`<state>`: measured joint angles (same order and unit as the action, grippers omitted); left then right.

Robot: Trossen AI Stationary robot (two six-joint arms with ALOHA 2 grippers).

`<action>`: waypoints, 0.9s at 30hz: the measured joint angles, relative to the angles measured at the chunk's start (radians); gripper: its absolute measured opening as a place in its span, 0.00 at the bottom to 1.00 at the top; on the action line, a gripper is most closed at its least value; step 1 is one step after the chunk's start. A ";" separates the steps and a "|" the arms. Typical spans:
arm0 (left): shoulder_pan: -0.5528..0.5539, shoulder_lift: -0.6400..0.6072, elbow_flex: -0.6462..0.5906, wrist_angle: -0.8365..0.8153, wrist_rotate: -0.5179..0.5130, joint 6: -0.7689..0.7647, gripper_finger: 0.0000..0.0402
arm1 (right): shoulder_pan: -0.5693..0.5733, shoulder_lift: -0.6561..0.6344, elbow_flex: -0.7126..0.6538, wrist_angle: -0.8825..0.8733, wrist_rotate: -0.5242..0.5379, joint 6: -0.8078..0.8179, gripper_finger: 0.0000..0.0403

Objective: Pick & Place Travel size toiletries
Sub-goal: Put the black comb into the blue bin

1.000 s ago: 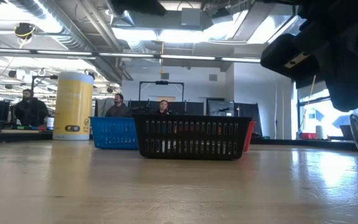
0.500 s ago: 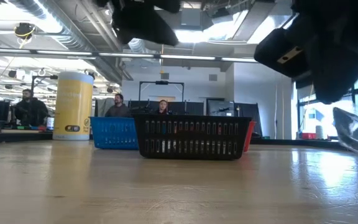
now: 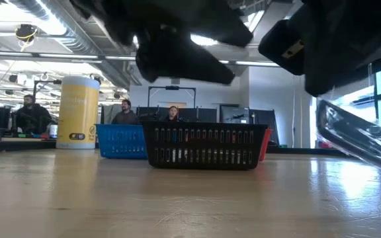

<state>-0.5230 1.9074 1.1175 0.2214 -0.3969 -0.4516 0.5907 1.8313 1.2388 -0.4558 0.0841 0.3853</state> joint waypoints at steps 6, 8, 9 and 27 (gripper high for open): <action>0.001 0.047 0.000 0.047 -0.036 -0.002 0.63 | 0.000 0.000 0.000 0.014 0.044 -0.018 0.00; 0.001 0.064 0.000 0.056 -0.032 -0.002 0.63 | 0.000 0.000 0.000 0.020 0.066 -0.029 0.00; 0.001 0.073 0.000 0.071 -0.026 -0.007 0.63 | 0.000 0.000 0.000 0.024 0.076 -0.032 0.00; 0.030 0.172 0.000 0.239 -0.020 0.009 0.63 | -0.008 0.000 0.001 0.139 0.163 -0.118 0.00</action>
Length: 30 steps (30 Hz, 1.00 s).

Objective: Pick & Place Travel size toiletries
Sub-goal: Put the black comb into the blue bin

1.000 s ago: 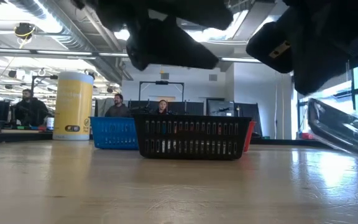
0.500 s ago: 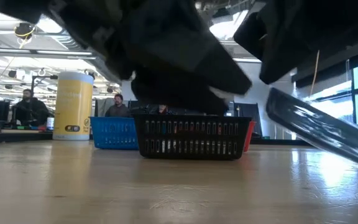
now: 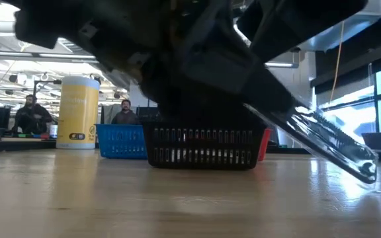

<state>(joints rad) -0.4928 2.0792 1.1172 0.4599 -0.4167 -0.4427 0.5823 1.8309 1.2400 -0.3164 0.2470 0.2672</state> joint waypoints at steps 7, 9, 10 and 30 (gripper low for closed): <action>0.011 -0.001 0.000 0.024 -0.001 -0.006 0.51 | 0.000 0.000 0.000 0.003 0.000 -0.003 0.00; 0.011 -0.001 0.000 0.023 -0.001 -0.016 0.44 | 0.000 0.000 0.000 0.003 0.000 -0.008 0.00; 0.011 -0.001 0.000 0.024 0.000 -0.024 0.41 | 0.000 0.000 0.000 0.003 0.000 -0.013 0.00; 0.010 -0.001 0.000 0.089 0.114 -0.025 0.02 | 0.003 0.000 0.000 0.012 -0.045 0.027 0.08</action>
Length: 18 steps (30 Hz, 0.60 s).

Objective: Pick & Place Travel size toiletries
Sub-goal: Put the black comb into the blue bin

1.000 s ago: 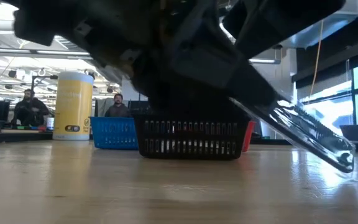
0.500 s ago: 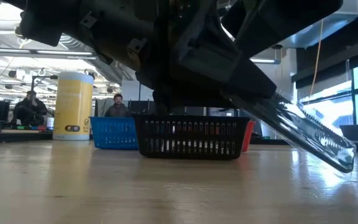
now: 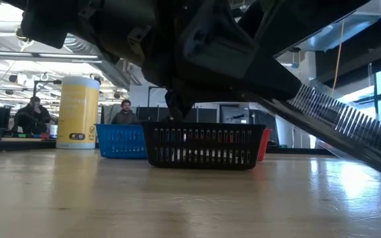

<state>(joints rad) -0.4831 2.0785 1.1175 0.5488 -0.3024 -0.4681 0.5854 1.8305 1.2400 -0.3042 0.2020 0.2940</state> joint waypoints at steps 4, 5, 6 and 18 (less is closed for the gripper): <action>0.000 0.000 0.000 0.001 0.010 -0.001 0.02 | 0.000 0.000 0.000 0.003 0.000 0.009 0.14; 0.000 0.000 0.000 0.001 0.010 -0.001 0.02 | 0.000 0.000 0.000 0.004 0.000 0.008 0.16; 0.000 0.000 0.000 0.002 0.010 -0.001 0.02 | 0.000 0.000 0.005 -0.003 0.000 0.005 0.19; 0.001 -0.025 0.000 -0.014 0.069 -0.004 0.01 | 0.050 -0.105 0.161 -0.361 0.113 0.141 0.41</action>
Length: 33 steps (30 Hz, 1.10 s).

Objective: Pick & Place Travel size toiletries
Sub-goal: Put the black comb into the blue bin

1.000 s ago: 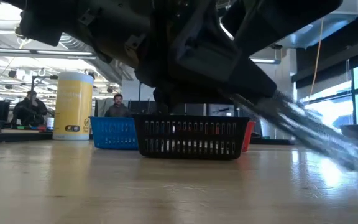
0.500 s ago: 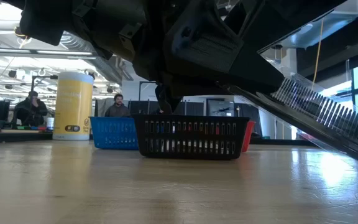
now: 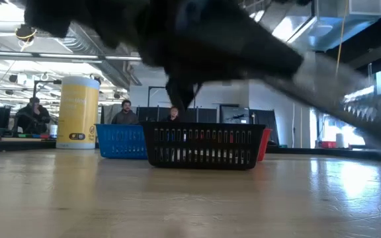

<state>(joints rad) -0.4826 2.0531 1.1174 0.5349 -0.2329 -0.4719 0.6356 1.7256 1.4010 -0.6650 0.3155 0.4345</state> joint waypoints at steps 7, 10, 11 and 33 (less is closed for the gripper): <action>0.001 -0.151 0.000 -0.083 -0.075 0.131 0.01 | 0.065 -0.030 0.000 -0.127 0.137 0.173 0.39; 0.000 -0.237 0.000 -0.173 -0.181 0.200 0.01 | 0.088 -0.031 -0.016 -0.133 0.181 0.222 0.34; 0.000 -0.265 0.000 -0.212 -0.223 0.214 0.01 | 0.094 -0.031 -0.024 -0.145 0.203 0.238 0.32; 0.244 -0.518 -0.001 -0.679 -0.224 0.062 0.01 | 0.175 -0.038 -0.071 -0.422 0.361 0.560 0.02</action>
<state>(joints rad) -0.2383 1.5353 1.1168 -0.1438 -0.4572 -0.4096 0.8103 1.6878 1.3296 -1.0874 0.6764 0.9942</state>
